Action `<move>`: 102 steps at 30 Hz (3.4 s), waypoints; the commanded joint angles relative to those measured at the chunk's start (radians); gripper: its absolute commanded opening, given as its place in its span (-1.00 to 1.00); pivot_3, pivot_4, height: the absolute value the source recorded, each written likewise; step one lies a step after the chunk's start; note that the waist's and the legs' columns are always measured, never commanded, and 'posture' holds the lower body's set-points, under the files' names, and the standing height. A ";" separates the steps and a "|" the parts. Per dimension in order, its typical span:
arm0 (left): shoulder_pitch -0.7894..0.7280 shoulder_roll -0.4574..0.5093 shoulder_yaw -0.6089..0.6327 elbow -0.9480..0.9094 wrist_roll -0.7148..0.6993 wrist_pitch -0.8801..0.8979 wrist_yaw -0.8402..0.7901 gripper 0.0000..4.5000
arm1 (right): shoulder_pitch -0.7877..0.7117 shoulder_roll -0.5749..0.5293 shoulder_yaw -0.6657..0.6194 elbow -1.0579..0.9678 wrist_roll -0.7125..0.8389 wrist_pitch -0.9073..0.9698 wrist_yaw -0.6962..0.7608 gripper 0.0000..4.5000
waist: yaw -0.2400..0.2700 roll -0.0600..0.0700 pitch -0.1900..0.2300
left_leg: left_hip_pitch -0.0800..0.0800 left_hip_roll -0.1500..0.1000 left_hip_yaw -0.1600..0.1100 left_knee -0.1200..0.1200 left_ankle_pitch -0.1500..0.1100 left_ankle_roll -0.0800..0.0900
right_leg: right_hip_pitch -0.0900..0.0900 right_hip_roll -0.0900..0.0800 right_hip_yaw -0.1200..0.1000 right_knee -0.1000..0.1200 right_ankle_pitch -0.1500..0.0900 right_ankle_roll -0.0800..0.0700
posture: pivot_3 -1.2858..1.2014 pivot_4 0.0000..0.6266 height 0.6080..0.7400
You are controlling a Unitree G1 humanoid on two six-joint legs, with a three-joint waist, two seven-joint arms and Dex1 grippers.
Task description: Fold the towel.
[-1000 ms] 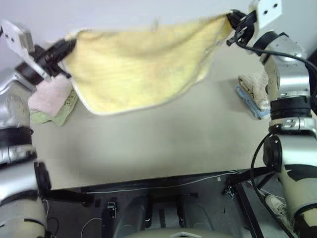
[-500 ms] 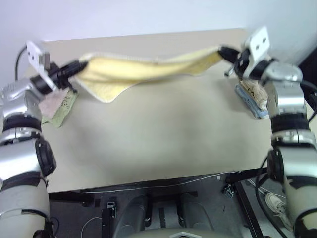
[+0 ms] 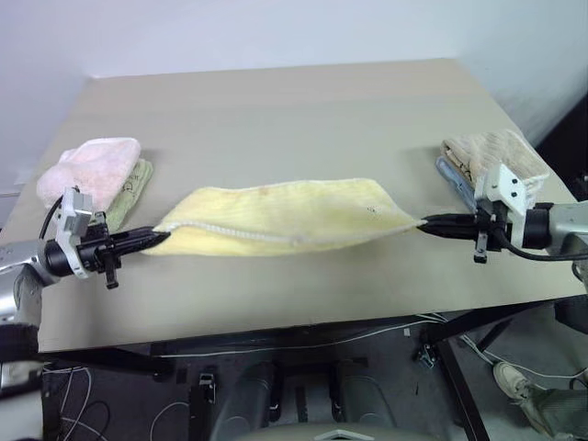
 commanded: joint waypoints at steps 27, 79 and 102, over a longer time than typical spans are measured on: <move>0.247 0.077 0.146 -0.292 -0.167 0.271 0.148 -0.99 | 0.159 -0.073 -0.076 0.077 -0.027 -0.091 0.096 -1.00 | 0.004 0.001 0.000 | 0.001 0.001 0.001 -0.002 -0.001 0.001 | 0.003 0.000 -0.001 -0.009 -0.001 -0.001 | 0.03 -0.52 1.00; -0.117 -0.179 0.138 0.183 -0.113 -0.032 0.346 1.00 | -0.433 0.298 0.073 0.655 -0.168 -0.057 -0.069 0.99 | 0.004 0.001 -0.001 | 0.005 0.000 0.000 0.000 0.002 -0.003 | 0.003 0.001 -0.001 0.002 0.002 0.004 | 0.03 -0.52 1.00; 0.044 -0.292 -0.097 -0.387 -0.121 0.111 0.473 1.00 | -0.090 0.389 -0.539 0.214 0.262 1.074 -0.495 0.99 | 0.004 0.001 -0.002 | 0.010 0.000 0.001 0.000 0.001 -0.001 | 0.010 0.001 0.000 0.000 0.000 0.000 | 0.03 -0.52 1.00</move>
